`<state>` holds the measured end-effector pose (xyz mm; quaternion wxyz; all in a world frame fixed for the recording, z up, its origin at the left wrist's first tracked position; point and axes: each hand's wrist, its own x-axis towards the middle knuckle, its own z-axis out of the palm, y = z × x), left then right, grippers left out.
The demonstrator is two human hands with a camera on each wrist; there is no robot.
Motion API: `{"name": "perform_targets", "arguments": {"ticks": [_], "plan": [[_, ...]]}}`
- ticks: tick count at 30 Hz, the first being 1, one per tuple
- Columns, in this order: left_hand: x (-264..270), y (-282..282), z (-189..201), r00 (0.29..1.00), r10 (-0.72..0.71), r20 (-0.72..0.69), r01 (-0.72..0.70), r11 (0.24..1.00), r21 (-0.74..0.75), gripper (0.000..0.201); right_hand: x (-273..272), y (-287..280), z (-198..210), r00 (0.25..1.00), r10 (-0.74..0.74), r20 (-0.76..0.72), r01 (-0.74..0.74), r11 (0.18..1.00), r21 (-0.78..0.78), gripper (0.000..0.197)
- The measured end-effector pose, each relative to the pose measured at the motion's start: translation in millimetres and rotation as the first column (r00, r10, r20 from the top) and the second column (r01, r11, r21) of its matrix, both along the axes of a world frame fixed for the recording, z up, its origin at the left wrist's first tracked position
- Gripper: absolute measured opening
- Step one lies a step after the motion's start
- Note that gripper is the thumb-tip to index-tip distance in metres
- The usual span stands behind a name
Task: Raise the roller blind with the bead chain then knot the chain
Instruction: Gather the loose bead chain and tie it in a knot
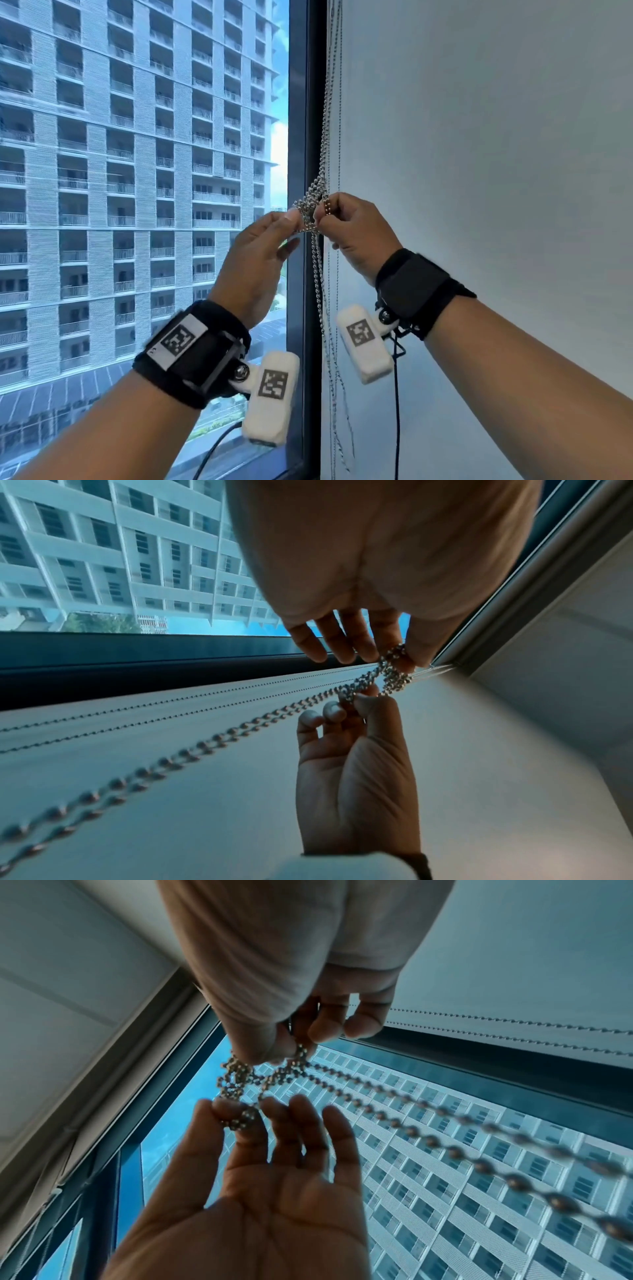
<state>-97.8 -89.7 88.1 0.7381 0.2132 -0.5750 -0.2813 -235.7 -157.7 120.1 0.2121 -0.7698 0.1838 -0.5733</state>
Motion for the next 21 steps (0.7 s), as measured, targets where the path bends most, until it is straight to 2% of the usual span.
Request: {"name": "perform_targets", "arguments": {"ticks": [3, 6, 9, 13, 15, 18, 21], "plan": [[-4.6, 0.6, 1.0, 0.999, 0.006, -0.052, -0.007, 1.0, -0.03, 0.028, -1.2, 3.6, 0.9, 0.998, -0.056, -0.024, 0.054, 0.996, -0.064, 0.006], [-1.0, 1.9, 4.8, 0.995, 0.07, -0.065, -0.069, 0.997, 0.024, 0.028, 0.7, 5.3, 3.4, 0.983, -0.164, -0.082, 0.154, 0.981, -0.12, 0.004], [5.6, 8.5, 9.5, 0.998, 0.042, -0.047, -0.038, 0.996, 0.084, 0.026, 5.9, 7.1, 7.5, 0.973, -0.206, -0.099, 0.193, 0.973, -0.127, 0.005], [17.1, 11.7, 8.5, 0.998, 0.055, -0.01, -0.055, 0.998, -0.006, 0.024, 7.0, 5.7, 7.3, 0.97, -0.229, -0.084, 0.221, 0.97, -0.098, 0.008], [22.3, 12.3, 7.4, 1.0, -0.012, -0.025, 0.011, 1.0, -0.025, 0.019, 7.5, 4.9, 5.6, 0.98, -0.194, -0.041, 0.192, 0.98, -0.053, 0.011], [25.0, 19.4, 6.3, 0.985, -0.169, -0.028, 0.17, 0.985, 0.029, 0.019, 6.6, 5.2, 4.4, 0.987, -0.158, -0.003, 0.158, 0.987, -0.04, 0.012], [23.9, 25.1, 11.5, 0.95, -0.31, 0.023, 0.3, 0.934, 0.197, 0.017, -2.3, 3.3, 7.6, 0.992, -0.126, 0.02, 0.126, 0.992, -0.002, 0.014]]}}
